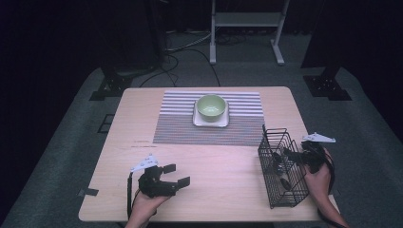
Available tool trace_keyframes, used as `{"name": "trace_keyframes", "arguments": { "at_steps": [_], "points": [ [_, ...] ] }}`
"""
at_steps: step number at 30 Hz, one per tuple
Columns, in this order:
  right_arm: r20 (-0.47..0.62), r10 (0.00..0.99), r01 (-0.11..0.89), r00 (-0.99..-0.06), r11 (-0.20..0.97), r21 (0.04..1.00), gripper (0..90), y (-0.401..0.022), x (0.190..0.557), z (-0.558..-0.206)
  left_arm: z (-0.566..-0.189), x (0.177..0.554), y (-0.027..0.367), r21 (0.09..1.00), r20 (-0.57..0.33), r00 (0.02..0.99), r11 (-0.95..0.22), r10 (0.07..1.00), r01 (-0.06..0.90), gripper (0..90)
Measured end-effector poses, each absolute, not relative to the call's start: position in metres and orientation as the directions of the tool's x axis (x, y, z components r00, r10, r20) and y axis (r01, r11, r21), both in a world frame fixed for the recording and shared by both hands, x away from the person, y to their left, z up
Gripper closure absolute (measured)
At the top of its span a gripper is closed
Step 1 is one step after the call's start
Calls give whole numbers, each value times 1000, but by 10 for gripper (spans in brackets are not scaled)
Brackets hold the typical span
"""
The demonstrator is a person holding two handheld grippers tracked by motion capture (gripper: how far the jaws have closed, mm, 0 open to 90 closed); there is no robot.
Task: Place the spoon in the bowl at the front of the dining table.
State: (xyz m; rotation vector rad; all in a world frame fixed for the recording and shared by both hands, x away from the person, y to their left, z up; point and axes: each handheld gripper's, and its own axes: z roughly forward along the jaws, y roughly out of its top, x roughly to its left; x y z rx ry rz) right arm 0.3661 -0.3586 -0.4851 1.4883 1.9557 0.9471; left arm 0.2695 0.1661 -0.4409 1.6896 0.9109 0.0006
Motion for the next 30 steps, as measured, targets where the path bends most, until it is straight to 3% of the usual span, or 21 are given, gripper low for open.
{"name": "trace_keyframes", "arguments": {
  "at_steps": [30],
  "points": [
    [20,965,615,-262,151,774,161,-359,366,-485,-420,275,100,844,-403,799,-156,445,513,54]
  ]
}}
